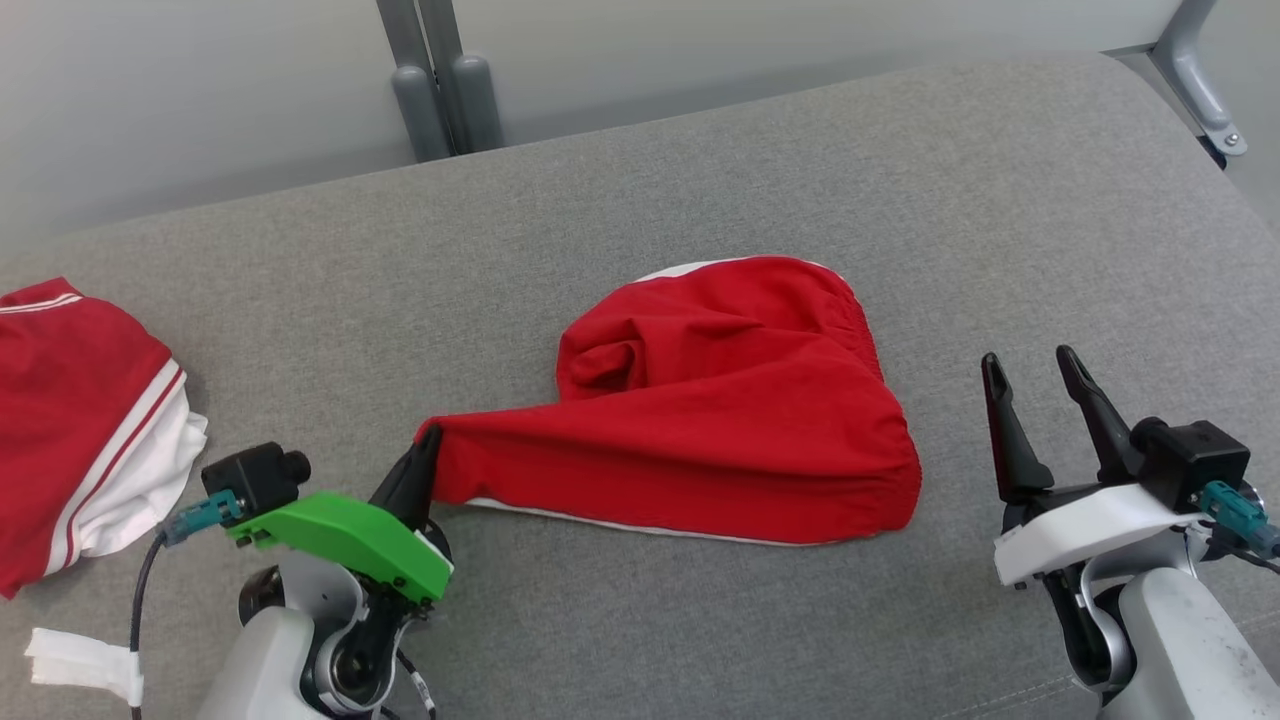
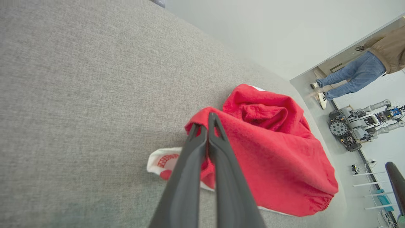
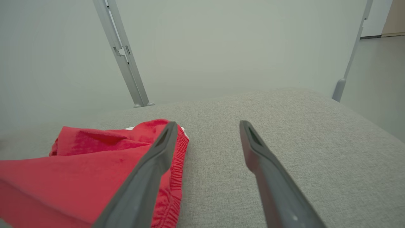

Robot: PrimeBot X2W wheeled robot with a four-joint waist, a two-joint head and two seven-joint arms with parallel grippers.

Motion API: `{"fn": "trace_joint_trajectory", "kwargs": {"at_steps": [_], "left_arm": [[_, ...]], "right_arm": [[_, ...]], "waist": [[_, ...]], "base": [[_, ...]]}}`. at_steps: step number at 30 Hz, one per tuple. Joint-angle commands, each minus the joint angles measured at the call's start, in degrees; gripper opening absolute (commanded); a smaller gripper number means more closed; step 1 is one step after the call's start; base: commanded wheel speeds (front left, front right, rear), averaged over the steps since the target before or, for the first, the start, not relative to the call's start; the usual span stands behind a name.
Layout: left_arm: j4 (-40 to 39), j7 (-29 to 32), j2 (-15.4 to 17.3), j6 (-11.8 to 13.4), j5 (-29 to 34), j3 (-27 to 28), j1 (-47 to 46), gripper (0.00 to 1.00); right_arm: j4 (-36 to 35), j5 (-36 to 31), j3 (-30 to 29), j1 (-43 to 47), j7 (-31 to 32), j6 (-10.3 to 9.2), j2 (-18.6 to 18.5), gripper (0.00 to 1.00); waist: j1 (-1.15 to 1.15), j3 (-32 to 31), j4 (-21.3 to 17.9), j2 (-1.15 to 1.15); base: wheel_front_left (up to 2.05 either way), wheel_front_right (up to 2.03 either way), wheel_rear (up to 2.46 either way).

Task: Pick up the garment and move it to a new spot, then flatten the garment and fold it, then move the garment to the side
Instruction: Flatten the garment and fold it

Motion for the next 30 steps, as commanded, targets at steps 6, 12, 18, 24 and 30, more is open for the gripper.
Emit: {"fn": "trace_joint_trajectory", "kwargs": {"at_steps": [6,12,18,24,30], "left_arm": [[9.2,-1.3,0.9,-1.4,1.9,-0.6,-6.1,0.00],[17.7,-3.8,0.5,-2.5,2.8,-1.7,-9.1,0.51],[19.6,-7.8,1.1,-3.7,2.8,-2.7,-9.1,1.00],[13.3,-15.5,5.8,-4.1,6.8,-3.7,-5.9,1.00],[2.7,-20.0,9.2,-0.4,13.2,-1.0,-1.2,1.00]], "right_arm": [[1.1,0.6,1.0,-1.7,-0.2,0.02,-0.7,1.00],[1.8,0.6,1.0,-1.6,-0.2,0.02,-0.7,1.00],[2.0,0.4,0.9,-0.5,-0.2,0.02,-0.4,1.00],[1.4,0.1,0.4,0.9,-0.2,0.02,-0.2,1.00],[0.1,-0.4,-2.0,3.5,-0.2,0.02,0.7,1.00]], "waist": [[0.00,1.4,-1.5,0.00],[0.00,0.7,-1.5,0.00],[0.00,-1.7,0.2,0.00],[0.00,-4.3,2.6,0.00],[0.00,-5.9,5.5,0.00]], "base": [[0.00,0.00,0.00],[0.00,0.00,0.00],[0.00,0.00,0.00],[0.00,0.00,0.00],[0.00,0.00,0.00]]}}
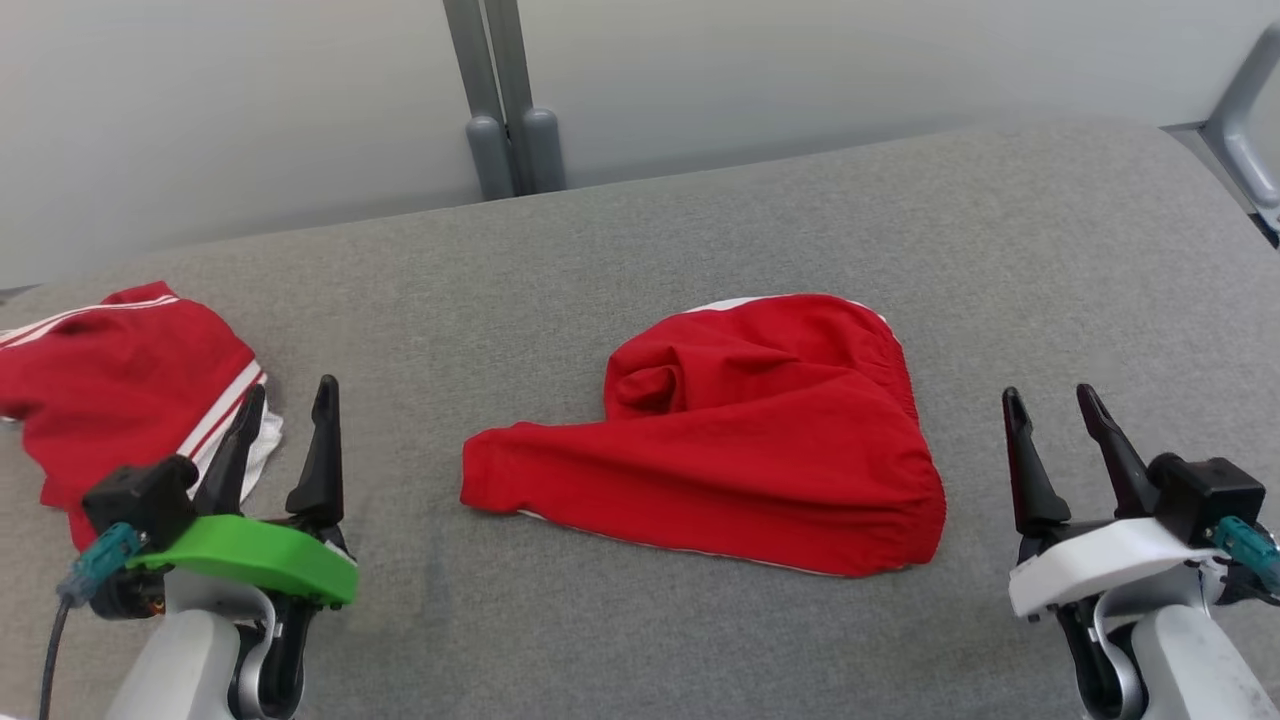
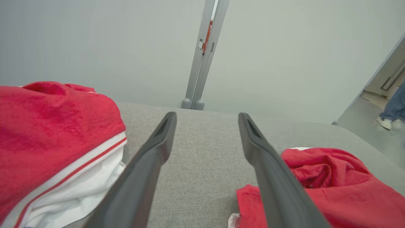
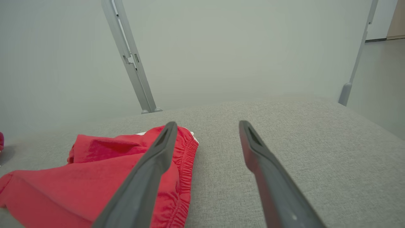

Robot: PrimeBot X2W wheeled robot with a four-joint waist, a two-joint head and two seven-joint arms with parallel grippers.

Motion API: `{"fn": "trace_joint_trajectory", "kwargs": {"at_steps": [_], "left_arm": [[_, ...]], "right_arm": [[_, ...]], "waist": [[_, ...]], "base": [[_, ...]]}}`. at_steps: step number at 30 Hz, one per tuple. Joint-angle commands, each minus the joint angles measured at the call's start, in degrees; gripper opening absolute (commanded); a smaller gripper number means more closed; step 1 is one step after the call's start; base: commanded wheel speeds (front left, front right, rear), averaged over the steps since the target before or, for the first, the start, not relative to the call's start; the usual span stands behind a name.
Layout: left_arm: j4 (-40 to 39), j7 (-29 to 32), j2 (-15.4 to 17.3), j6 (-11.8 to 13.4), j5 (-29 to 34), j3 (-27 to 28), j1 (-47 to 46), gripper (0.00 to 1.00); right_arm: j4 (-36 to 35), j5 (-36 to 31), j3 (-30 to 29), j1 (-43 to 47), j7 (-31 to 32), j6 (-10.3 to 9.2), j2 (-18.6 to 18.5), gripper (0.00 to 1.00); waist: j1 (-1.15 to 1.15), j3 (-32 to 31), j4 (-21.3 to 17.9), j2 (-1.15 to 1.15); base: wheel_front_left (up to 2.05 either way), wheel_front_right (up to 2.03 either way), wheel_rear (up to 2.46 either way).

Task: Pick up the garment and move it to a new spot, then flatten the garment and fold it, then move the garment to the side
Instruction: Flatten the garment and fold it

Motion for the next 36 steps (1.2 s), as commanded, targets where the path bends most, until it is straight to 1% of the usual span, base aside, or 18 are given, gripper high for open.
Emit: {"fn": "trace_joint_trajectory", "kwargs": {"at_steps": [1,5,8,14,18,20,25,36], "left_arm": [[-2.3,-0.4,0.4,1.1,1.5,1.1,2.1,1.00],[-10.8,-0.4,-0.6,4.1,7.4,6.6,7.2,1.00],[-16.2,-0.4,-2.9,5.5,12.0,11.0,11.7,1.00],[-22.2,-0.4,-9.3,3.5,18.4,17.7,19.0,1.00],[-22.4,-0.4,-11.9,1.2,20.6,20.0,20.7,1.00],[-22.2,-0.4,-12.7,0.3,21.6,20.6,20.6,1.00],[-21.9,-0.4,-13.8,-1.1,22.5,21.7,19.7,1.00],[-21.3,-0.4,-14.5,-2.3,23.5,22.4,19.3,1.00]], "right_arm": [[-0.6,-0.5,-0.8,1.7,-0.2,0.02,0.5,1.00],[-2.5,-1.5,-2.8,4.6,-0.2,0.02,2.3,1.00],[-3.9,-2.2,-2.7,6.2,-0.2,0.02,3.4,1.00],[-5.8,-2.4,-2.0,7.5,-0.2,0.02,4.2,1.00],[-6.0,-2.5,-2.1,7.9,-0.2,0.02,4.3,1.00],[-5.8,-2.4,-2.0,7.7,-0.2,0.02,4.1,1.00],[-5.3,-2.3,-1.7,7.1,-0.2,0.02,3.6,1.00],[-1.8,-1.3,-0.2,6.2,-0.2,0.02,2.8,1.00]], "waist": [[0.00,-1.7,2.2,0.00],[0.00,-2.3,3.3,0.00],[0.00,-2.4,3.6,0.00],[0.00,-2.7,3.4,0.00],[0.00,-2.8,3.6,0.00],[0.00,-2.9,3.6,0.00],[0.00,-3.0,3.5,0.00],[0.00,-2.9,2.6,0.00]], "base": [[0.00,0.00,0.00],[0.00,0.00,0.00],[0.00,0.00,0.00],[0.00,0.00,0.00],[0.00,0.00,0.00],[0.00,0.00,0.00],[0.00,0.00,0.00],[0.00,0.00,0.00]]}}
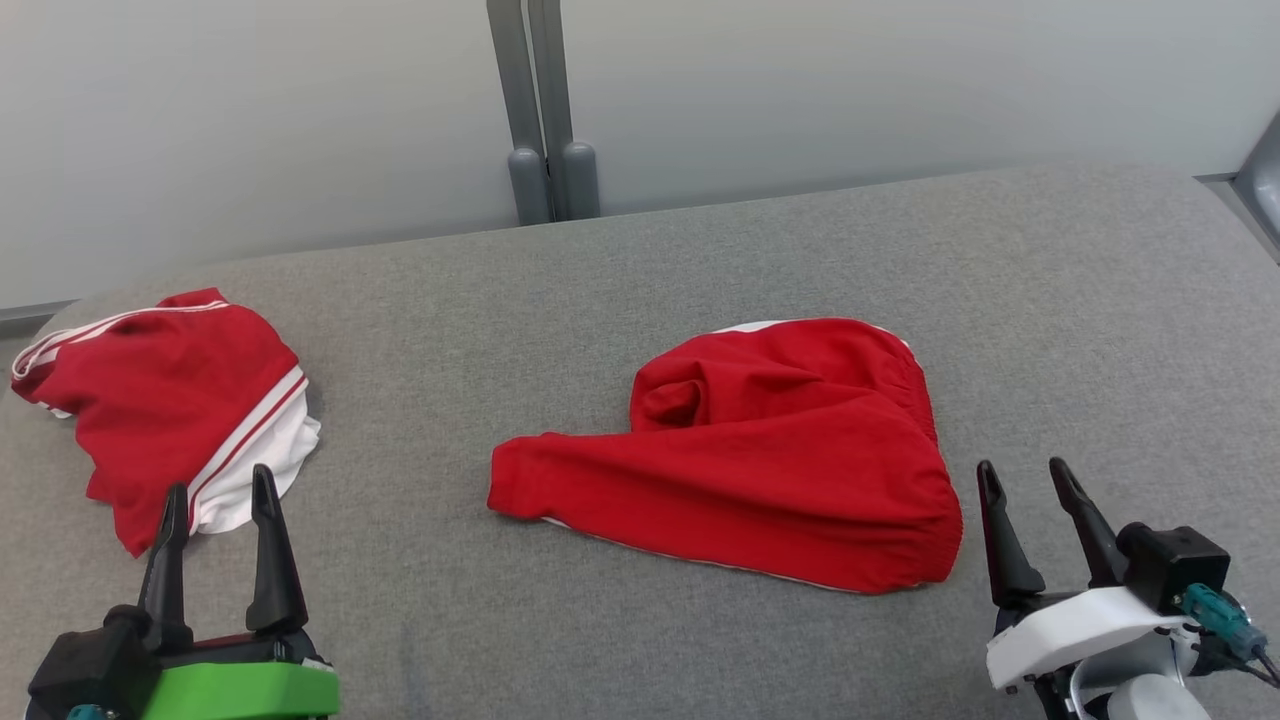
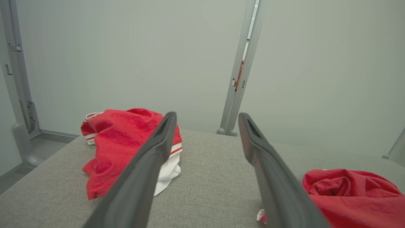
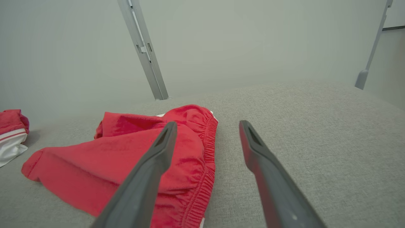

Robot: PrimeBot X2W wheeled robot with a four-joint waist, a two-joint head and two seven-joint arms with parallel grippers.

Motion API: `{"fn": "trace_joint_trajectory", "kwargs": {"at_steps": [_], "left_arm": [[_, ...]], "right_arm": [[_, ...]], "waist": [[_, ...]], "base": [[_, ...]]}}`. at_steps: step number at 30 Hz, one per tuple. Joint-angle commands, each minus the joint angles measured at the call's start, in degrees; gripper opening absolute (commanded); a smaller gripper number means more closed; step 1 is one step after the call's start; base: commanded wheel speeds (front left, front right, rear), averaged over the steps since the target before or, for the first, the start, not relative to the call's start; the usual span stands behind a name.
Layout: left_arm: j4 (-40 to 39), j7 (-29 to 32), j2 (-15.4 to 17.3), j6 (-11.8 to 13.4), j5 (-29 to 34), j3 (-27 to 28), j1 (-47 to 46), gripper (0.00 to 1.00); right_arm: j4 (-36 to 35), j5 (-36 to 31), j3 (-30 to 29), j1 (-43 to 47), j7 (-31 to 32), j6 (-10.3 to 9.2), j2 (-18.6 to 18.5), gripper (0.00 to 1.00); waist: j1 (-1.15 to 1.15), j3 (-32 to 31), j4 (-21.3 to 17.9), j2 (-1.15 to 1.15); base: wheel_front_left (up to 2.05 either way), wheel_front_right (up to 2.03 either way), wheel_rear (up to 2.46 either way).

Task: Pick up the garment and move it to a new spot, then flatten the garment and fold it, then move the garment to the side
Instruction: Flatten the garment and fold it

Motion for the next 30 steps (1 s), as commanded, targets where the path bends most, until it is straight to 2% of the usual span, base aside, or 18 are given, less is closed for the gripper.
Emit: {"fn": "trace_joint_trajectory", "kwargs": {"at_steps": [1,5,11,14,16,23,30], "left_arm": [[0.3,0.0,0.0,-0.3,0.3,0.2,-0.6,1.00],[0.8,0.0,0.0,-0.4,-0.4,-0.5,-0.9,1.00],[1.6,0.0,0.0,-0.3,-0.8,-1.5,-1.2,1.00],[1.7,0.0,0.0,-0.3,-0.6,-1.7,-1.4,1.00],[1.7,0.0,0.0,-0.4,-0.5,-1.7,-1.5,1.00],[1.5,0.0,0.0,-0.5,-0.5,-2.3,-2.5,1.00],[2.2,0.0,0.0,-0.7,-0.8,-3.8,-5.2,1.00]], "right_arm": [[1.1,0.8,0.8,-0.7,-0.2,0.02,-0.4,1.00],[5.8,3.0,2.8,-1.4,1.5,0.02,-1.5,1.00],[12.2,9.9,7.8,-3.7,9.5,0.02,-3.2,1.00],[13.0,12.1,9.5,-4.9,8.9,0.02,-4.2,1.00],[13.3,13.4,10.8,-5.3,8.2,0.02,-4.6,0.00],[13.8,16.8,13.6,-10.7,6.5,0.02,-7.0,0.00],[19.1,20.3,16.4,-19.2,6.9,0.02,-10.0,0.00]], "waist": [[0.00,-0.1,0.0,0.00],[0.00,-0.1,0.2,0.00],[0.00,0.2,2.2,0.00],[0.00,0.4,3.4,0.00],[0.00,0.5,4.1,0.00],[0.00,3.1,6.0,0.00],[0.00,6.8,8.4,0.00]], "base": [[0.00,0.00,0.00],[0.00,0.00,0.00],[0.00,0.00,0.00],[0.00,0.00,0.00],[0.00,0.00,0.00],[0.00,0.00,0.00],[0.00,0.00,0.00]]}}
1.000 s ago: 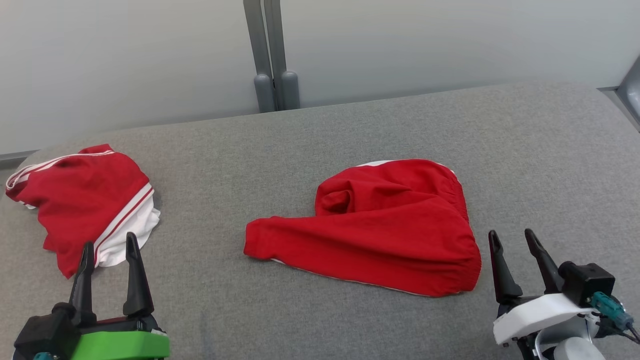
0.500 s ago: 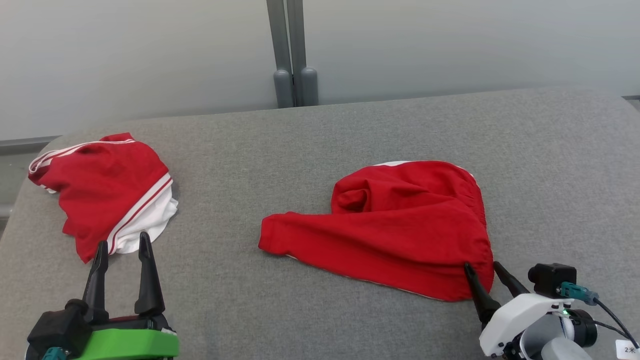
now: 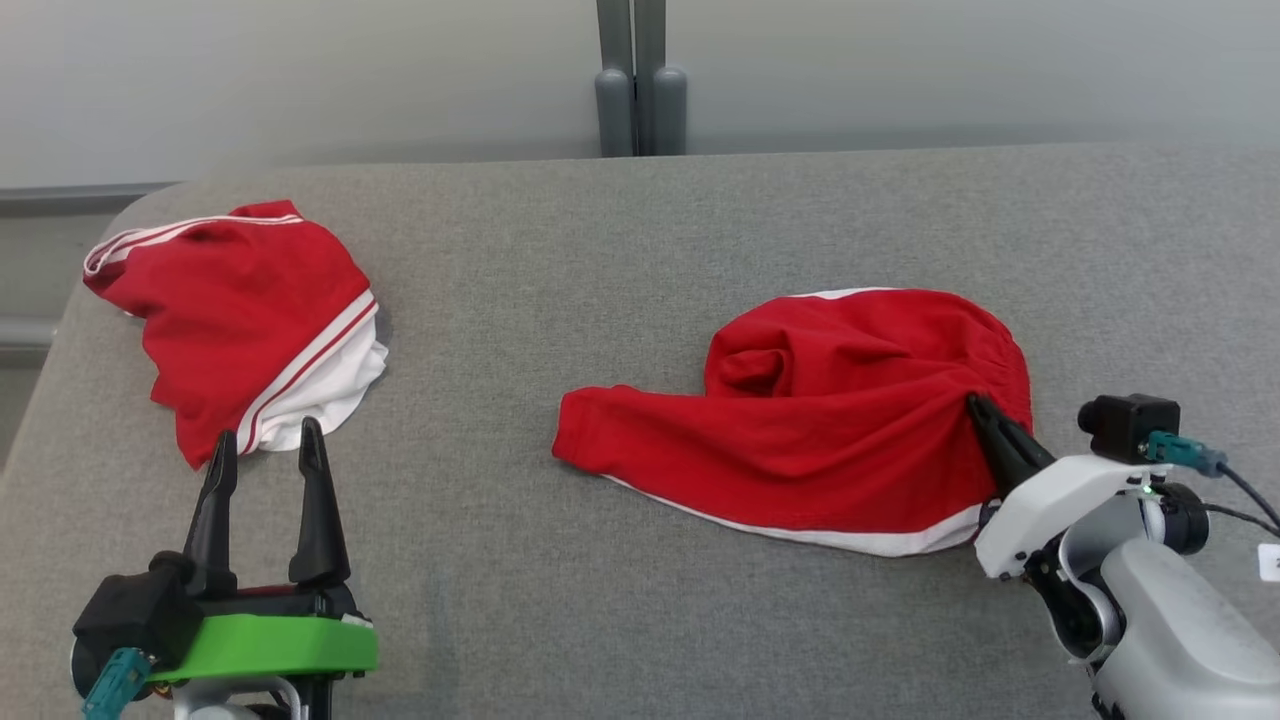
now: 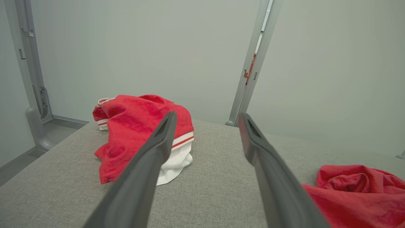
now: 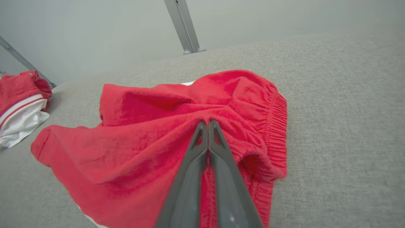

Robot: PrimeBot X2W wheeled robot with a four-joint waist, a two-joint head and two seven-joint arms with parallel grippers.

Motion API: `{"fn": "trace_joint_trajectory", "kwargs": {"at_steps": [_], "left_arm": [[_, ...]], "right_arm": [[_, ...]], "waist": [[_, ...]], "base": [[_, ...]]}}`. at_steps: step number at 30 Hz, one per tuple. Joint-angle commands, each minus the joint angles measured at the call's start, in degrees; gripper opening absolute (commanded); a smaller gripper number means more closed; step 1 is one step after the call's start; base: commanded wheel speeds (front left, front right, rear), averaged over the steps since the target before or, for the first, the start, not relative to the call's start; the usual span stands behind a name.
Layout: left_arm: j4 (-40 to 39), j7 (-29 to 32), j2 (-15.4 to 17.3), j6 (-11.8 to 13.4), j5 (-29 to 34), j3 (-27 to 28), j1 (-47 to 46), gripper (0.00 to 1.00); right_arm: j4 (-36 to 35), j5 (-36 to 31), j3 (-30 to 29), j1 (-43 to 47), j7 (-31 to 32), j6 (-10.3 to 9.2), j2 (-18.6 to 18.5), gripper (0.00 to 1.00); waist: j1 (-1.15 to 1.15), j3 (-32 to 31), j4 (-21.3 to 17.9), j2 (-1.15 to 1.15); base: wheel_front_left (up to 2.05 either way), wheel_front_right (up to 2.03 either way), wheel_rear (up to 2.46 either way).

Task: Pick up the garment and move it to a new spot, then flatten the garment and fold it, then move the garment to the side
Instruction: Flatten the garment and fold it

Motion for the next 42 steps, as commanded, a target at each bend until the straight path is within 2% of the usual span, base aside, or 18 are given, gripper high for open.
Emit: {"fn": "trace_joint_trajectory", "kwargs": {"at_steps": [1,6,11,12,13,14,15,19,24,30,34,37,42], "left_arm": [[0.3,0.0,0.1,-0.2,-0.4,-0.4,-1.2,1.00],[1.1,0.0,0.1,-0.2,-0.8,-1.2,-2.4,1.00],[2.2,0.0,0.1,-0.3,-0.7,-1.5,-2.7,1.00],[2.4,0.0,0.1,-0.3,-0.7,-1.4,-2.6,1.00],[2.6,0.0,0.1,-0.3,-0.6,-1.3,-2.5,1.00],[2.9,0.0,0.1,-0.3,-0.5,-1.3,-2.4,1.00],[3.1,0.0,0.1,-0.4,-0.4,-1.4,-2.3,1.00],[3.7,0.0,0.1,-0.4,-0.4,-1.2,-1.7,1.00],[3.9,0.0,0.1,-0.4,-0.4,-0.8,-0.4,1.00],[3.7,0.0,0.1,-0.3,-0.1,0.3,1.3,1.00],[3.4,0.0,0.1,-0.1,-0.2,0.9,2.4,1.00],[3.1,0.0,0.1,-0.1,-0.1,1.3,2.9,1.00],[2.5,0.0,0.1,-0.1,0.0,2.2,3.7,1.00]], "right_arm": [[1.9,0.8,0.1,-1.6,-0.3,0.02,-1.3,0.00],[8.5,2.9,0.9,-5.6,-2.1,0.02,-2.8,0.00],[14.5,5.6,4.5,-8.5,-4.1,0.02,-3.3,0.00],[15.3,6.1,4.9,-8.8,-4.6,0.02,-3.3,0.16],[16.0,6.3,5.4,-9.0,-4.9,0.02,-3.3,0.44],[16.7,6.7,6.2,-9.0,-5.2,0.03,-3.2,0.66],[17.2,7.1,6.8,-8.9,-5.4,0.03,-3.1,1.00],[17.4,8.2,8.9,-8.0,-6.3,0.03,-3.5,1.00],[15.1,8.2,8.1,-6.0,-7.1,0.03,-4.0,1.00],[6.7,2.9,1.6,-1.2,-7.0,0.03,-4.6,1.00],[1.0,-1.3,-3.5,2.6,-7.1,0.03,-3.8,1.00],[-4.0,-4.7,-7.7,5.5,-7.1,0.03,-2.5,1.00],[-14.9,-10.7,-13.1,11.5,-7.1,0.03,1.6,1.00]], "waist": [[0.00,2.1,2.0,0.00],[0.00,3.1,3.5,0.00],[0.00,3.1,3.9,0.00],[0.00,2.8,3.7,0.00],[0.00,2.6,3.5,0.00],[0.00,2.3,3.3,0.00],[0.00,1.9,3.1,0.00],[0.00,0.4,1.8,0.00],[0.00,-1.8,-0.4,0.00],[0.00,-3.8,-3.5,0.00],[0.00,-4.7,-5.1,0.00],[0.00,-4.9,-6.1,0.00],[0.00,-5.2,-7.0,0.00]], "base": [[0.00,0.00,0.00],[0.00,0.00,0.00],[0.00,0.00,0.00],[0.00,0.00,0.00],[0.00,0.00,0.00],[0.00,0.00,0.00],[0.00,0.00,0.00],[0.00,0.00,0.00],[0.00,0.00,0.00],[0.00,0.00,0.00],[0.00,0.00,0.00],[0.00,0.00,0.00],[0.00,0.00,0.00]]}}
